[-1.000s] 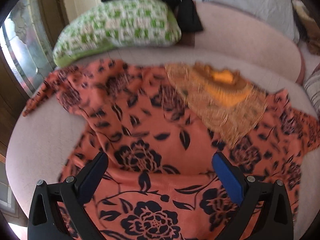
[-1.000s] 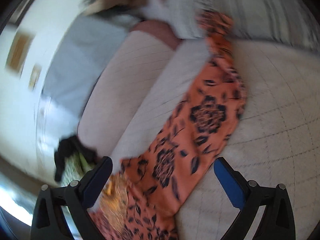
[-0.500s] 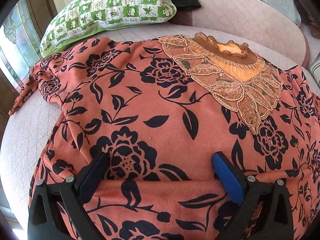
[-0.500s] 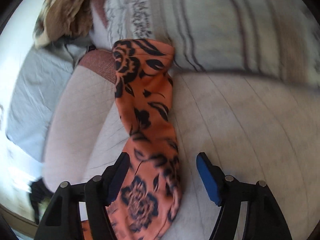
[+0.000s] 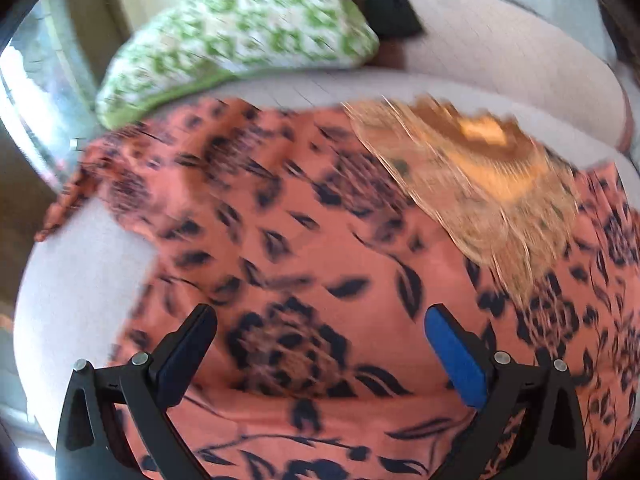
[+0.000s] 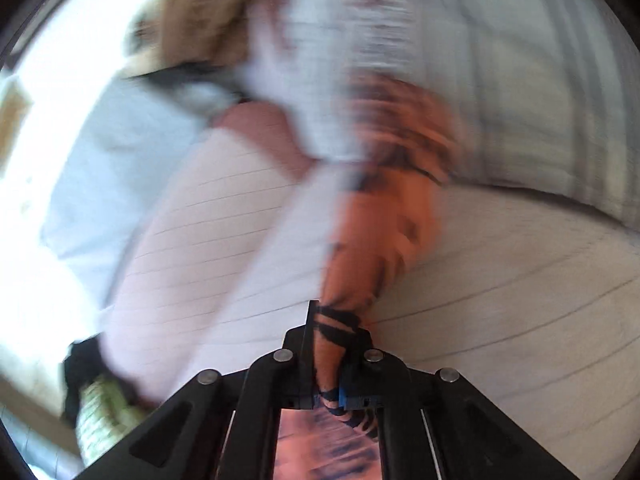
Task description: Fold small clothes
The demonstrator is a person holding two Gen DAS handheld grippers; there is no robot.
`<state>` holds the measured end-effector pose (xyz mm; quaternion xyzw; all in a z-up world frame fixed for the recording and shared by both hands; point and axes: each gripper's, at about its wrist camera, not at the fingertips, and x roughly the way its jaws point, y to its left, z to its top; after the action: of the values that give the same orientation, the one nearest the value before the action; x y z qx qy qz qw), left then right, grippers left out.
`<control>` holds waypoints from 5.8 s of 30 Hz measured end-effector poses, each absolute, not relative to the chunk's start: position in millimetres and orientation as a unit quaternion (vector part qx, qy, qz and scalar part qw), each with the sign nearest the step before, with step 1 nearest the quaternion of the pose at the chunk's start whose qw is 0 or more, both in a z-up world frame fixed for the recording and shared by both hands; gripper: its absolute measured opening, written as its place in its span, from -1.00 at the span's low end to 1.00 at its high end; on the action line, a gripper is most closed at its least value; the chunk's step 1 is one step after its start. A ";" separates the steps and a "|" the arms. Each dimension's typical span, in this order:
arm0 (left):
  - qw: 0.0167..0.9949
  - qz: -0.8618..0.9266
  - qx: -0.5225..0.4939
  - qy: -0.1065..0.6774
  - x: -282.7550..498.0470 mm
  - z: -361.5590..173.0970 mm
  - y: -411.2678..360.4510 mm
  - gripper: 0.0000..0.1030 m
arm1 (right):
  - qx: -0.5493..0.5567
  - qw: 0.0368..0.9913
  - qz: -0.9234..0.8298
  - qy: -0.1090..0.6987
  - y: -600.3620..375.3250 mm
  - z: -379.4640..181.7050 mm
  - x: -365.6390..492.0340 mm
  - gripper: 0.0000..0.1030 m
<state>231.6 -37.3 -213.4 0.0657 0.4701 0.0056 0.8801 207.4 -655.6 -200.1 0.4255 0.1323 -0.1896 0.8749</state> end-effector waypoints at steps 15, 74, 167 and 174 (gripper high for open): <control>0.901 0.110 -0.002 0.420 240.5 -169.9 65.8 1.00 | 0.054 0.864 0.133 0.483 -246.6 -241.4 339.3 -0.80; 0.891 -0.161 -0.004 0.423 226.5 -203.7 -105.2 -0.66 | 0.461 0.799 -0.014 0.387 -396.3 -295.3 250.0 -0.44; 0.867 -0.231 -0.038 0.439 201.8 -115.5 -108.5 0.20 | 0.459 0.851 -0.008 0.255 -429.7 -226.5 244.9 0.41; 0.896 -0.079 -0.046 0.435 231.0 -163.3 -12.0 0.20 | 0.397 0.873 0.025 0.280 -399.5 -225.5 259.7 0.04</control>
<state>231.0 -12.0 -163.3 -0.0457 0.4353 -0.0795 0.8956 259.7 -399.5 -225.5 0.3975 0.2800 0.0252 0.8735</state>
